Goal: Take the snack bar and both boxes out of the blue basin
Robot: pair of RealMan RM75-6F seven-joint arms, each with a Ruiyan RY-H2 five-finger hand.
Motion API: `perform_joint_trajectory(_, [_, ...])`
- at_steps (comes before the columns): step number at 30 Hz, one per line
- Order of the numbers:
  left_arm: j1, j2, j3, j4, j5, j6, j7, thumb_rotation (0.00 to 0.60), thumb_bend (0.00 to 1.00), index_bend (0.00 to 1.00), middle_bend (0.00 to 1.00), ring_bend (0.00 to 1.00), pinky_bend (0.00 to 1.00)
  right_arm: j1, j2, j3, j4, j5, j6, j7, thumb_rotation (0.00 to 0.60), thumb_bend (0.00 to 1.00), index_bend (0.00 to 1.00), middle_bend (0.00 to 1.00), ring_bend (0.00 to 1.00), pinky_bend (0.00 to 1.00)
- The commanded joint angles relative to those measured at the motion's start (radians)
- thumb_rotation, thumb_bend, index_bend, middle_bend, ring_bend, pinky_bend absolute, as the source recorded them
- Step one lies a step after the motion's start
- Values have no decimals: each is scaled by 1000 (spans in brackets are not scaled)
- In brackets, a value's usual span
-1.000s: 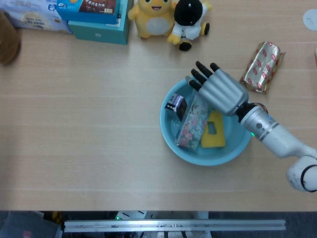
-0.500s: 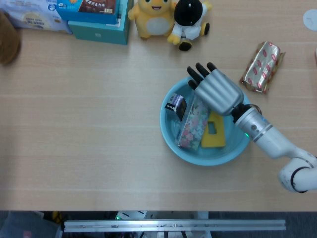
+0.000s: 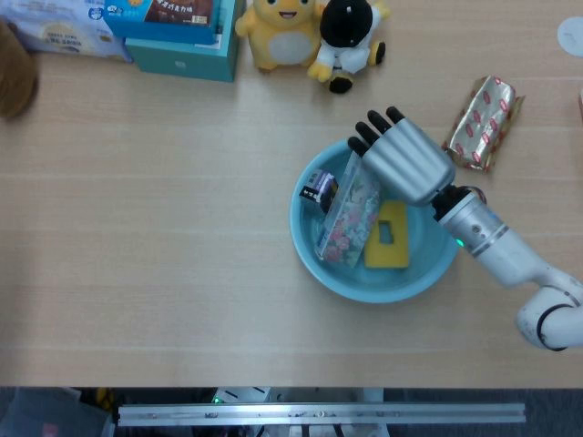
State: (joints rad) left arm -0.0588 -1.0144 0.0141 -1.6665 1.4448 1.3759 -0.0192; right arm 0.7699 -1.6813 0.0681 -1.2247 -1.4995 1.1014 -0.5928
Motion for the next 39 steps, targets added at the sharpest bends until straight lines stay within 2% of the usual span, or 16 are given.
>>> perform_joint_trajectory(1, [-1,6,1,-8,-5,-5,4,600,438,272,216,149,148,-10,49,26,-47,-11,39,28,600,59,678,433,327,451])
perform_joint_trajectory(10, [-9,16,4,-29,-7,-20,17,600,438,272,216,149,148,-64,238,102,-182,37,119,38,600,58,681,438,328,451])
perform_joint_trajectory(17, [-19,14,5,-46,7,-24,35,600,438,272,216,149,148,-93,316,135,-177,121,102,28,600,59,681,438,328,451])
perform_joint_trajectory(24, [-23,17,5,-63,5,-25,52,600,438,272,216,148,148,-98,309,146,-94,201,53,37,600,59,681,438,328,451])
perform_joint_trajectory(33, [-27,16,0,-71,16,-11,59,600,438,272,216,149,148,-77,227,152,39,255,8,37,600,59,681,438,328,451])
perform_joint_trajectory(39, [-28,12,-1,-67,26,-4,55,600,438,272,216,150,148,-62,181,157,81,264,1,39,600,58,681,438,328,455])
